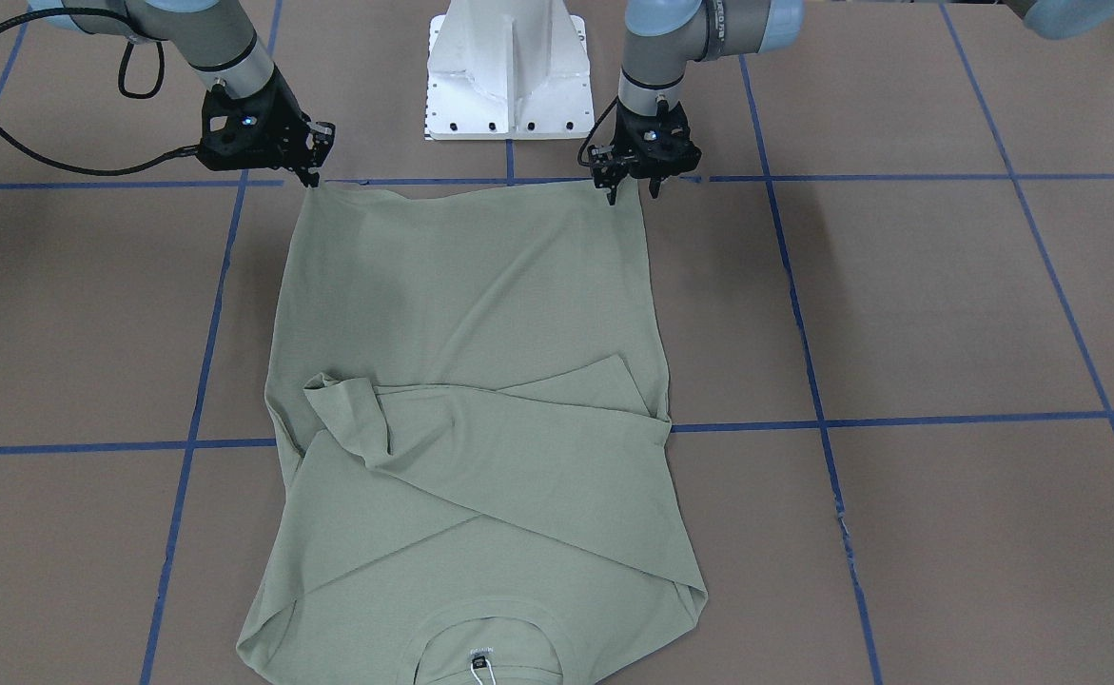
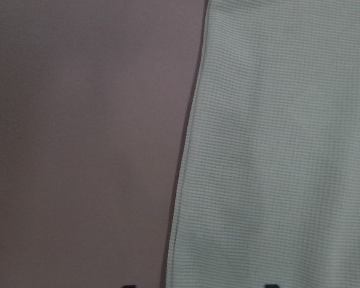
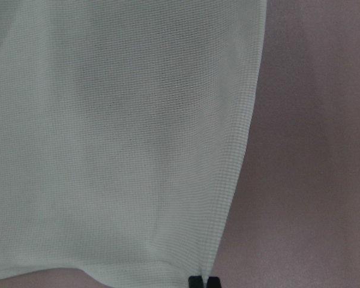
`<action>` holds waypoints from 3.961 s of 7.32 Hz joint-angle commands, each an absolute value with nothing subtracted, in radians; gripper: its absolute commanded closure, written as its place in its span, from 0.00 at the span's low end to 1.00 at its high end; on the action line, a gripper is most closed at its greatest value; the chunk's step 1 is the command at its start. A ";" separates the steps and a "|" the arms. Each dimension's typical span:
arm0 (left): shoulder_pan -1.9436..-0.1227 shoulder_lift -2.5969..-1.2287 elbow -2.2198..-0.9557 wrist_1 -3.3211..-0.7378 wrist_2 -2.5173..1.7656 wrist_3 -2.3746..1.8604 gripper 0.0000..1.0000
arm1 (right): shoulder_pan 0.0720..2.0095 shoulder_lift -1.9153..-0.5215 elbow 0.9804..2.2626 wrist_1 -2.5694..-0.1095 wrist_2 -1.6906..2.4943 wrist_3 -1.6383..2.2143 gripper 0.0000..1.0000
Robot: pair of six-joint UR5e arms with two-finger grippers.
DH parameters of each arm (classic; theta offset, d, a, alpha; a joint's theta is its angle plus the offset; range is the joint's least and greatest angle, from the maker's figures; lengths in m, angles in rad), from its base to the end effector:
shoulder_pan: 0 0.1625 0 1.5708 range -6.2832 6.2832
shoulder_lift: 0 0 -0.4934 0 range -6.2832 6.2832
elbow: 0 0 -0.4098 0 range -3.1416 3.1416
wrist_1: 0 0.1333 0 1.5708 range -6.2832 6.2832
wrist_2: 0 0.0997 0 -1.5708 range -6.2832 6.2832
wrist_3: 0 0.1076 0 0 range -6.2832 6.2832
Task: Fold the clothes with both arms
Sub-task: 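Move the left gripper to the other hem corner nearest the robot, then close the left gripper on the hem corner, then lift the hem with both grippers and carry it toward the collar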
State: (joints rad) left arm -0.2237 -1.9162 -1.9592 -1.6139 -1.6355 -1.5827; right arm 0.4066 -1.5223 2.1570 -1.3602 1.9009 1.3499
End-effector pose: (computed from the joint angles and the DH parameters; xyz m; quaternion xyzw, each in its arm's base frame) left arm 0.5743 -0.2602 0.3590 0.0102 0.3796 -0.0965 0.9200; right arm -0.4168 -0.2866 0.4053 -0.0177 -0.4311 0.0163 0.9020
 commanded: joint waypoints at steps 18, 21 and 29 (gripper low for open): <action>-0.200 -1.911 -1.968 -1.595 -1.660 -1.592 1.00 | 0.440 -1.525 2.160 -1.359 1.917 1.347 1.00; -0.201 -1.911 -2.002 -1.576 -1.677 -1.591 1.00 | 0.449 -1.526 2.161 -1.359 1.940 1.347 1.00; -0.098 -1.914 -2.462 -1.136 -1.712 -1.585 1.00 | 0.542 -1.695 2.422 -1.358 2.344 1.335 1.00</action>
State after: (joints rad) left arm -0.1332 -1.9151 -2.3843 -1.2086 -1.7116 -1.5830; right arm 0.5425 -1.6553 2.3652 -1.3599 2.2989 1.3344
